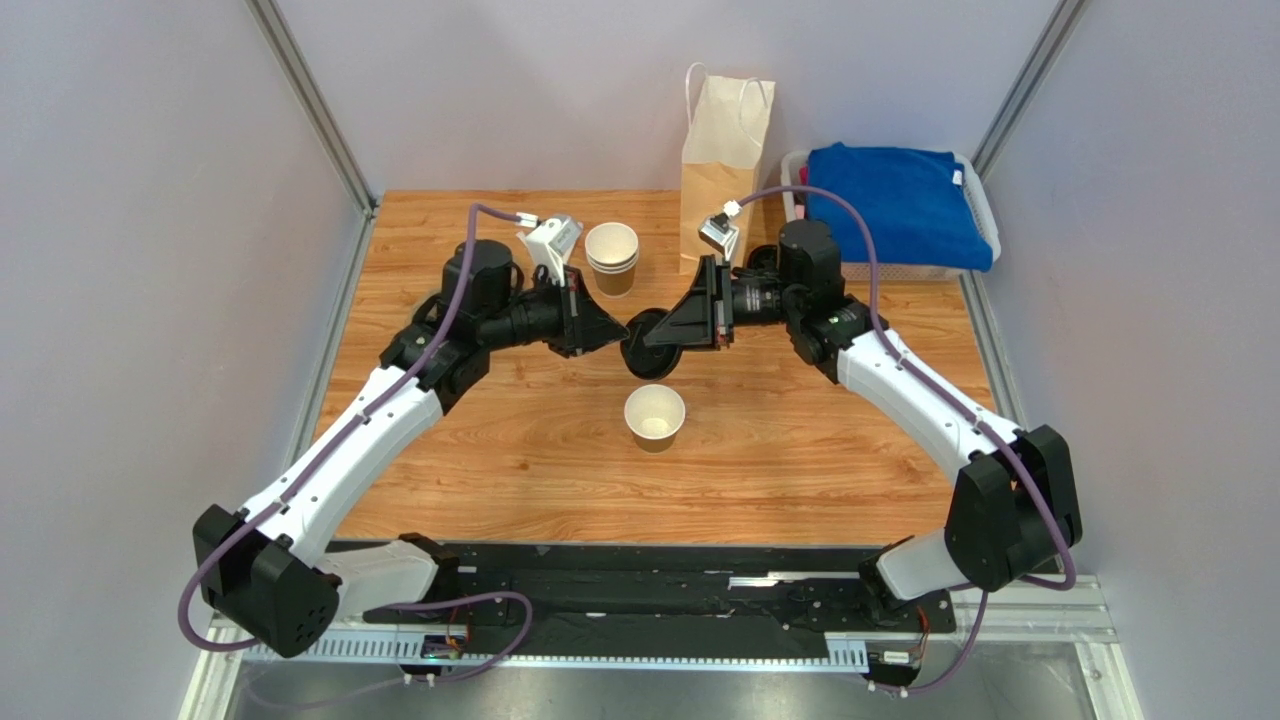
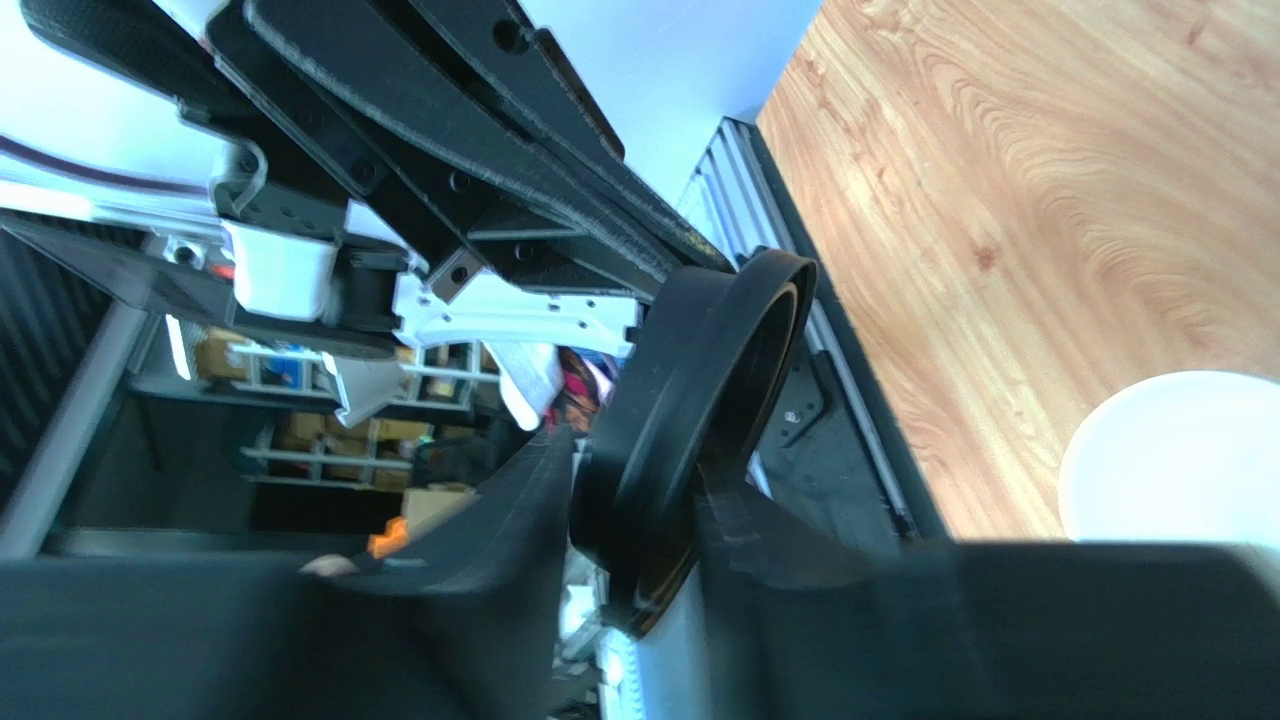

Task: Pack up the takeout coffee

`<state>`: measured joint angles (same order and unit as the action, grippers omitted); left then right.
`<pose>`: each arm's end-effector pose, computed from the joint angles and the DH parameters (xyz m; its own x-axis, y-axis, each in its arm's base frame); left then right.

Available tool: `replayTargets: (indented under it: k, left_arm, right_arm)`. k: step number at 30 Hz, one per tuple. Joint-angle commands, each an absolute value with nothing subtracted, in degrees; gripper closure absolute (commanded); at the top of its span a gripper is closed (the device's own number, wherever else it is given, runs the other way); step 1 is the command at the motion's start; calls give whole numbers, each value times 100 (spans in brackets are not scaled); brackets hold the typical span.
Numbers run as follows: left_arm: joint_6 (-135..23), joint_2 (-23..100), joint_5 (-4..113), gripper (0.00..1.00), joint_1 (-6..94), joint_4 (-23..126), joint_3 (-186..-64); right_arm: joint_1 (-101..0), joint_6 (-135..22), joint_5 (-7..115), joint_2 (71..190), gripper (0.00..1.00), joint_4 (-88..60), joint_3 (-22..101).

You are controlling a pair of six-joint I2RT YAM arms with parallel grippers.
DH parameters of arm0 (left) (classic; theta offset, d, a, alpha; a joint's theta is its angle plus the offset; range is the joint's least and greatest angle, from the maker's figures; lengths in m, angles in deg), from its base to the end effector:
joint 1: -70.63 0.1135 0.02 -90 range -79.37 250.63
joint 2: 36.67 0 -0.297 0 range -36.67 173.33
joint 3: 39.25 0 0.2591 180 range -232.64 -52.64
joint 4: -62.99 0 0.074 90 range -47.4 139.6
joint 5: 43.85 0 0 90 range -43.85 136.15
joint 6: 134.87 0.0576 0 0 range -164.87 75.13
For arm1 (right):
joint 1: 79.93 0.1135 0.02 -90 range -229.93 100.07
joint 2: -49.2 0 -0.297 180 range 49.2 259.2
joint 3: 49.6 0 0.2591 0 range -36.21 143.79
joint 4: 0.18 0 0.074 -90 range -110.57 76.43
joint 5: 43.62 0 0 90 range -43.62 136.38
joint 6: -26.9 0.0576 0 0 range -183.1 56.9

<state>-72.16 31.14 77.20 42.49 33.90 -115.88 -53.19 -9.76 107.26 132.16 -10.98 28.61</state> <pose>0.2325 -0.1581 0.3855 -0.6524 -0.0965 -0.7517 0.5982 0.5435 -0.5889 0.2811 0.1980 0.3595 -0.9215 -0.0272 -0.3873 -0.3874 0.1301 0.9127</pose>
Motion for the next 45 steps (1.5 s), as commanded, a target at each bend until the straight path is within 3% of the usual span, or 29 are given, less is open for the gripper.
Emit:
replayTargets:
  k: [1,2,7,16,20,23,27,31,38,45]
  left_arm:
    - [-6897,3223,7761,100,4233,3001,-12049]
    - [-6817,3267,7770,100,4233,2713,-12145]
    - [-6228,3478,7604,100,4216,1718,-12488]
    - [-5454,4356,6761,100,3645,549,-13016]
    - [-5375,4795,6505,100,3513,329,-13243]
    - [-5305,5085,6163,100,3355,284,-13446]
    - [-5366,5359,5952,100,3109,337,-13552]
    - [-5392,5465,5662,100,2959,565,-13456]
    - [-5340,5746,5555,100,2862,645,-13560]
    - [-5304,5904,5406,100,2853,636,-13552]
  right_arm:
    - [-5417,-1554,10712,13050,48,-1548,2970]
    - [-5487,-1764,10641,13015,34,-1777,3101]
    - [-5716,-3790,9974,12744,16,-3728,3594]
    - [-5822,-6518,8322,11540,11,-4986,3611]
    - [-5822,-7644,8039,11039,0,-5330,3815]
    - [-5822,-7821,7907,10590,2,-5005,3377]
    - [-5778,-9051,9082,10151,0,-5268,3025]
    - [-5322,-9193,8629,10149,1,-5181,2506]
    - [-4900,-8430,8408,10809,21,-5050,2251]
    - [-4609,-8297,8022,10826,26,-4671,1784]
